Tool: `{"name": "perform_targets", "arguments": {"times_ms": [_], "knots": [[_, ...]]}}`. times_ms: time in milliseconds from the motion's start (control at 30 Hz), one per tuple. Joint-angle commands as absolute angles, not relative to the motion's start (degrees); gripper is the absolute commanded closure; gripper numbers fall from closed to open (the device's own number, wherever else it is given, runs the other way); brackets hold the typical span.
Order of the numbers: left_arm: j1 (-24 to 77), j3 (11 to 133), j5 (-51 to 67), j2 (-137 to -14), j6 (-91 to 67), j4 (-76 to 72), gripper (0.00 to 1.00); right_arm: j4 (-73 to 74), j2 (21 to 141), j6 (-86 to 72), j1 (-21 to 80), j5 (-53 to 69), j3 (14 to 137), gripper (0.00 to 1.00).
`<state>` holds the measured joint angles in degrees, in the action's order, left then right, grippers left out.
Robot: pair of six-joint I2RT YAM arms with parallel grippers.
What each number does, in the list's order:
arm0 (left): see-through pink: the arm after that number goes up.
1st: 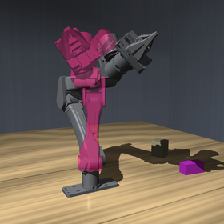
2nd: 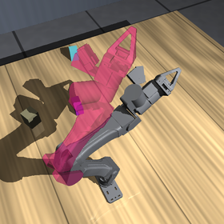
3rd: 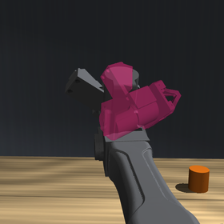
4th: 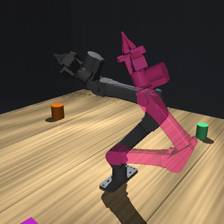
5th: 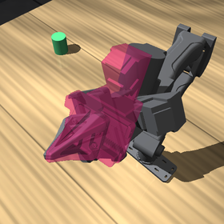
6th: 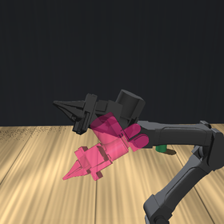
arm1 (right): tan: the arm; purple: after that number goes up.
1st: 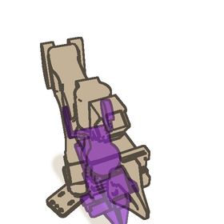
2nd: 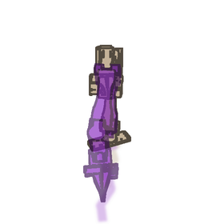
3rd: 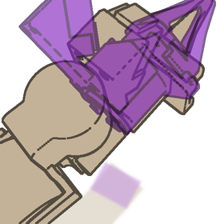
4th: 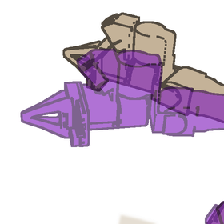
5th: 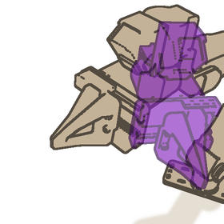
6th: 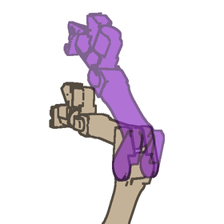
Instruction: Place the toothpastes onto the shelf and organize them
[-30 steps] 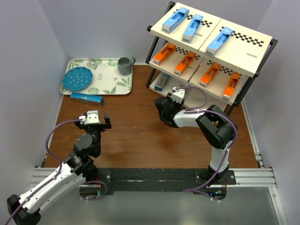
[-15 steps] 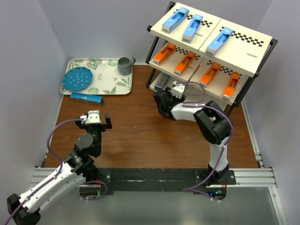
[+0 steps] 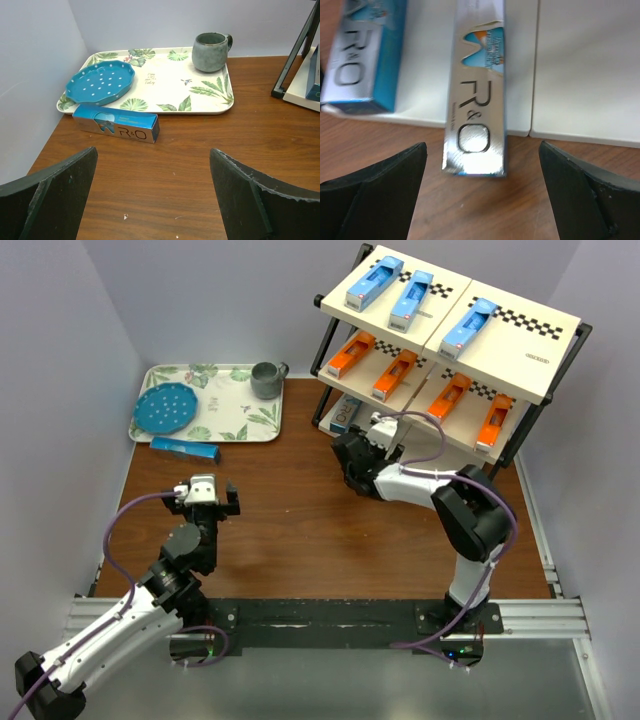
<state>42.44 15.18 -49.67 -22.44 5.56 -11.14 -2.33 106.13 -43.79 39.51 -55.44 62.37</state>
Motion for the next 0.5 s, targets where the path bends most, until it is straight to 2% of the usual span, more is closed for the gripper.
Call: {"name": "perform_targets", "arguments": {"times_ms": [0, 133, 467], "knots": [[42.19, 14.94, -49.31, -22.59, 5.54, -14.24, 0.0, -1.94, 100.12, -39.9, 42.27, -52.74, 60.65, 0.01], [42.27, 14.94, -49.57, -22.59, 5.71, -14.24, 0.0, 5.17, 97.39, -39.2, 44.73, -48.53, 60.03, 0.01], [42.19, 14.94, -50.1, -22.76, 6.06, -13.97, 0.0, 4.3, 93.77, -11.99, 45.7, -29.28, 58.62, 0.02]]}}
